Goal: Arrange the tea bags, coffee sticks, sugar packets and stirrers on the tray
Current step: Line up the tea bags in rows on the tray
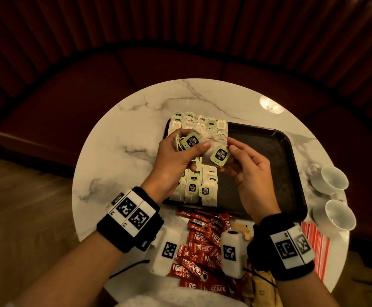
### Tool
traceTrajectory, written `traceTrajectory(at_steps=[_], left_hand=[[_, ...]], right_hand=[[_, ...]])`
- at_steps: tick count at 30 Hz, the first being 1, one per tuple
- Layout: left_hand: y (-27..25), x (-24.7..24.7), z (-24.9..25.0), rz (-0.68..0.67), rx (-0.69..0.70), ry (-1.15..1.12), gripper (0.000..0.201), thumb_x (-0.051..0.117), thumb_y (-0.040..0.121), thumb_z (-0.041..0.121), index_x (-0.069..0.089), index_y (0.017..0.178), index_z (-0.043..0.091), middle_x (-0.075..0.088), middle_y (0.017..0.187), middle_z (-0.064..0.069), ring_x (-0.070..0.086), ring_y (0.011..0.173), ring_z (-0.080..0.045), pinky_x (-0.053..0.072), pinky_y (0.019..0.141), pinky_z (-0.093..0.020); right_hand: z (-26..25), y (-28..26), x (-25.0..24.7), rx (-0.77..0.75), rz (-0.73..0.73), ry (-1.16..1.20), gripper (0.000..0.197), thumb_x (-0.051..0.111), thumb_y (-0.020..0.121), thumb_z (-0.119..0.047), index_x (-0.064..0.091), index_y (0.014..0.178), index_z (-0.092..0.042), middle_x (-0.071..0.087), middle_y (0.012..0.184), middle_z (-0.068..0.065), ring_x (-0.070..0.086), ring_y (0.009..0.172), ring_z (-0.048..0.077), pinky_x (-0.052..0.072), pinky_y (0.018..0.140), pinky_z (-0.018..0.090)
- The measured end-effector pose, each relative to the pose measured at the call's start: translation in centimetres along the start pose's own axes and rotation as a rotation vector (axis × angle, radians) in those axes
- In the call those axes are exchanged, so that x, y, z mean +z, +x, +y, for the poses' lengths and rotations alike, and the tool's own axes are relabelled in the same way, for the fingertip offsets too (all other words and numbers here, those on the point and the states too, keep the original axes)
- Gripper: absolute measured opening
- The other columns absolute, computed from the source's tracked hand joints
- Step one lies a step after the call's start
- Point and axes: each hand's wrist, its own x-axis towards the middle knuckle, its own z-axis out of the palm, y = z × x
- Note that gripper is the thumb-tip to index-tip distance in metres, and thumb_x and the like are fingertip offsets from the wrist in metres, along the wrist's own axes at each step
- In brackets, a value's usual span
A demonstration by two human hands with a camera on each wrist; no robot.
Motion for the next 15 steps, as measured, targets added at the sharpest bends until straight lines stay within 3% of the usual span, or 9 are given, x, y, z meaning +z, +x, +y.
traceTrajectory(at_steps=[6,9,11,15], left_hand=[[-0.09,0.04,0.24,0.019,0.051,0.079,0.024,0.073,0.082,0.003,0.060,0.102,0.002,0.065,0.091,-0.014,0.061,0.066,-0.010,0.041,0.041,-0.019],[-0.21,0.10,0.40,0.005,0.084,0.131,0.021,0.074,0.081,0.002,0.060,0.097,0.005,0.064,0.086,-0.010,0.059,0.064,-0.014,0.042,0.041,-0.019],[-0.29,0.10,0.45,-0.014,0.105,0.177,0.021,0.075,0.081,0.003,0.060,0.095,0.006,0.062,0.084,-0.010,0.058,0.066,-0.020,0.043,0.041,-0.020],[-0.32,0.13,0.41,-0.041,0.128,0.226,0.023,0.077,0.079,0.005,0.060,0.094,0.006,0.061,0.084,-0.011,0.056,0.063,-0.017,0.043,0.041,-0.021]], right_hand=[[-0.06,-0.02,-0.13,-0.040,-0.006,-0.024,0.021,0.053,0.097,-0.008,0.071,0.109,-0.012,0.074,0.107,0.009,0.069,0.094,0.025,0.057,0.068,0.026],[-0.08,-0.01,-0.11,-0.056,0.015,-0.060,0.019,0.058,0.094,-0.009,0.072,0.108,-0.011,0.075,0.104,0.010,0.064,0.087,0.028,0.056,0.065,0.024],[-0.29,0.06,-0.17,-0.061,0.027,-0.076,0.019,0.061,0.093,-0.008,0.072,0.108,-0.007,0.076,0.099,0.009,0.065,0.079,0.021,0.054,0.059,0.019],[-0.61,0.48,-0.67,-0.078,0.016,-0.128,0.020,0.064,0.091,-0.007,0.072,0.109,-0.004,0.076,0.097,0.008,0.062,0.062,0.006,0.048,0.055,0.016]])
